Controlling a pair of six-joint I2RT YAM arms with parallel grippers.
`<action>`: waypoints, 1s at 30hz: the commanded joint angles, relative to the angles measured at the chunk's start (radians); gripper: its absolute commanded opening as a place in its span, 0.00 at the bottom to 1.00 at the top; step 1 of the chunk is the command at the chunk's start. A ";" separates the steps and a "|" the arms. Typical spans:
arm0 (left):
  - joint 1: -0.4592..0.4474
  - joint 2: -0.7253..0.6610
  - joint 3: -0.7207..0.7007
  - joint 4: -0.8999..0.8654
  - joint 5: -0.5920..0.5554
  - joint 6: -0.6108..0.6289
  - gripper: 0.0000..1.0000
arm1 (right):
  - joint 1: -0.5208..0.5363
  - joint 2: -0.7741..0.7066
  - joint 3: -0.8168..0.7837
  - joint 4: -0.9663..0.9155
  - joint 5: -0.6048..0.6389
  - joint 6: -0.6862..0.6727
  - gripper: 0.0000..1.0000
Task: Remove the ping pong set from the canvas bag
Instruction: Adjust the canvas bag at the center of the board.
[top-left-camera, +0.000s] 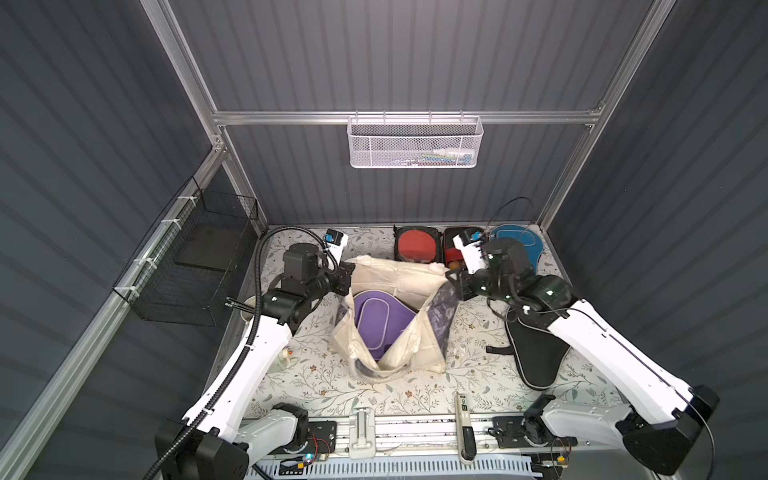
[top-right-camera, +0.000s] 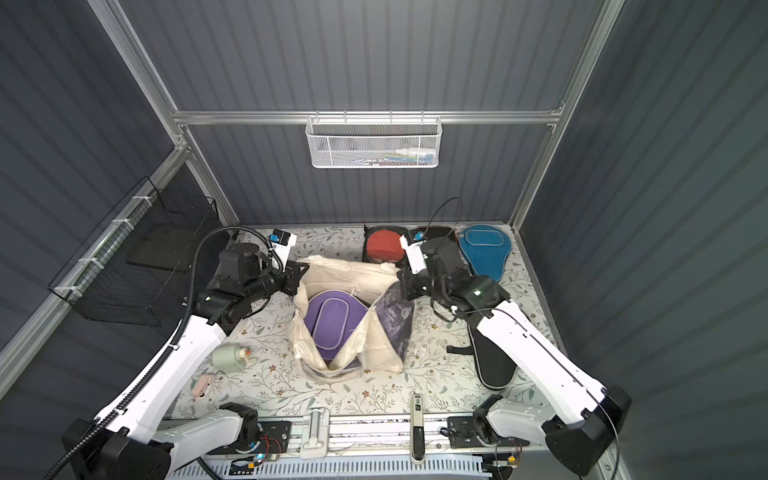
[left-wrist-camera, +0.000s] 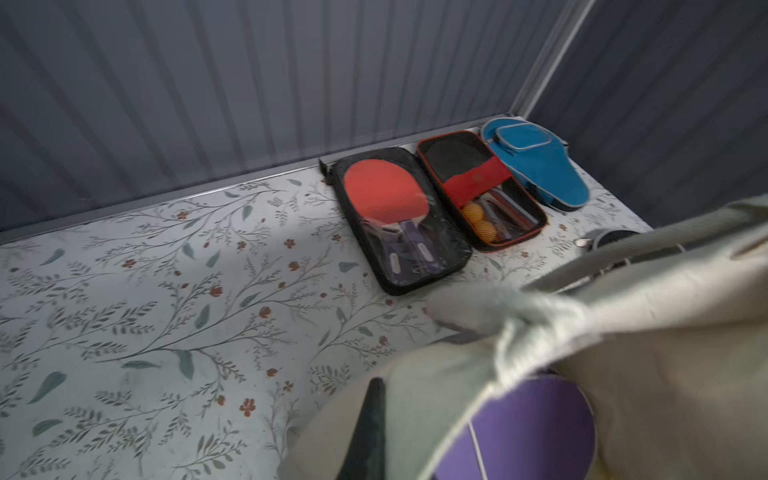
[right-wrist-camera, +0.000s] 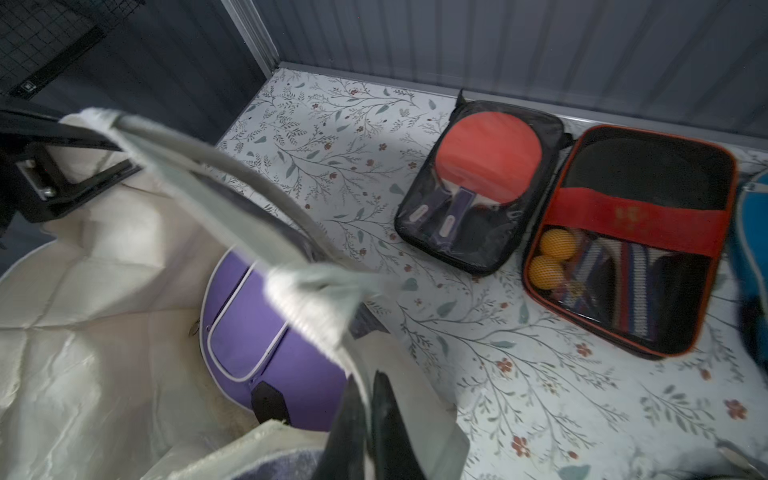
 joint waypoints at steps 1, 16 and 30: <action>0.009 -0.030 0.056 -0.037 0.048 -0.018 0.00 | -0.075 -0.046 0.007 -0.083 -0.009 -0.125 0.00; -0.074 0.038 0.023 0.154 0.191 -0.140 0.00 | -0.074 -0.061 0.095 -0.191 -0.102 -0.297 0.52; -0.094 0.021 0.108 0.184 0.207 -0.130 0.00 | 0.243 0.073 0.159 -0.171 -0.286 -0.461 0.77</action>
